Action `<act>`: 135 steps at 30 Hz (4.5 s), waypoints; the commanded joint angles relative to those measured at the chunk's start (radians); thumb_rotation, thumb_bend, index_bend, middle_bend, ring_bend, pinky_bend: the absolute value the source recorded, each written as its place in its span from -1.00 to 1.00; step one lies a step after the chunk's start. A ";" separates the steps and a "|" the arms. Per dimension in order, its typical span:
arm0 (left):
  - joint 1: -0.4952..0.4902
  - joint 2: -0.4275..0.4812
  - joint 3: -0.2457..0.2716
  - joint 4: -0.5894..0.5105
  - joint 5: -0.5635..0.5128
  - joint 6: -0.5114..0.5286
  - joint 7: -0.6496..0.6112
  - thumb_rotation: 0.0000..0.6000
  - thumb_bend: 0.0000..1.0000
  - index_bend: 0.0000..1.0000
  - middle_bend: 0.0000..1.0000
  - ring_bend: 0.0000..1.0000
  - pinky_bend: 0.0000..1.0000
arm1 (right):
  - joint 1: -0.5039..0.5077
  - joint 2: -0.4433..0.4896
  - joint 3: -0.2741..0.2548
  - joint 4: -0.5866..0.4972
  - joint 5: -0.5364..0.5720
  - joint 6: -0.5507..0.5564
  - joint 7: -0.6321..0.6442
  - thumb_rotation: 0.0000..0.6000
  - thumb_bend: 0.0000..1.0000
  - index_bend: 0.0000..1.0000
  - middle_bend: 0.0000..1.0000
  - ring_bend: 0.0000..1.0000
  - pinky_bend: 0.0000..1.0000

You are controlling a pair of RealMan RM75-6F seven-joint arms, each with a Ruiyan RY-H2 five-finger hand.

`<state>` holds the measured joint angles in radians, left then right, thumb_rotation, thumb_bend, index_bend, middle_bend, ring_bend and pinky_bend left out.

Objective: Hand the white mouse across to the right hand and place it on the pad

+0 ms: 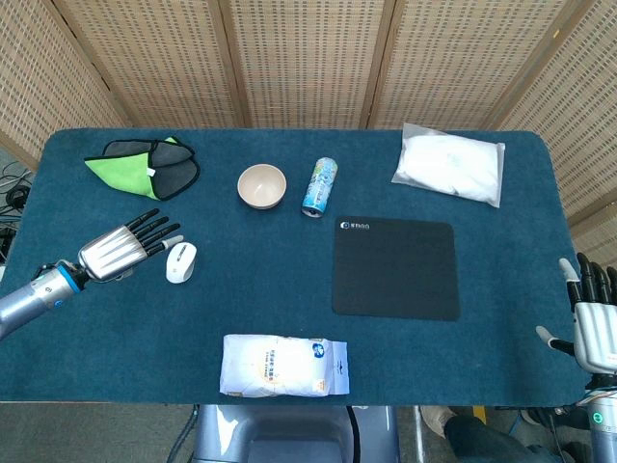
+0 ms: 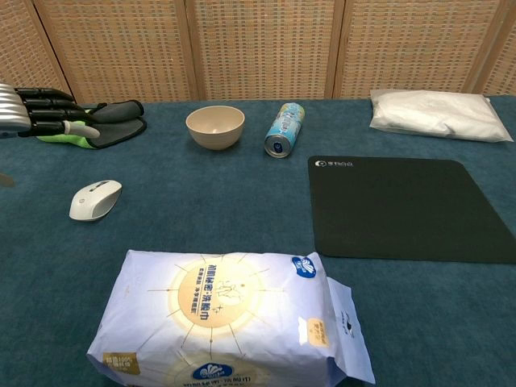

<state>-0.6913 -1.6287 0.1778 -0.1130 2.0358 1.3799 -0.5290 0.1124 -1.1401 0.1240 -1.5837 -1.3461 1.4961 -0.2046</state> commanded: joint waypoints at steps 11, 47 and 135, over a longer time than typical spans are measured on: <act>-0.077 -0.050 0.082 0.034 -0.004 -0.153 0.019 1.00 -0.87 -1.00 -1.00 -1.00 -0.96 | 0.005 -0.009 0.014 0.020 0.029 -0.024 0.001 1.00 -1.00 -1.00 -1.00 -1.00 -1.00; -0.132 -0.138 0.203 0.036 -0.009 -0.252 0.117 1.00 -0.60 -0.54 -0.78 -0.81 -0.65 | 0.050 0.008 0.049 -0.022 0.037 -0.068 0.013 1.00 -1.00 -1.00 -1.00 -1.00 -1.00; -0.381 -0.158 0.072 -0.070 -0.212 0.079 0.166 1.00 -0.98 -1.00 -1.00 -1.00 -0.58 | 0.015 0.075 0.054 -0.027 0.067 -0.075 0.128 1.00 -1.00 -1.00 -1.00 -1.00 -1.00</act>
<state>-1.1258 -1.8419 0.2972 -0.1458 1.8761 1.4324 -0.3426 0.1279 -1.0660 0.1799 -1.6083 -1.2766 1.4189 -0.0746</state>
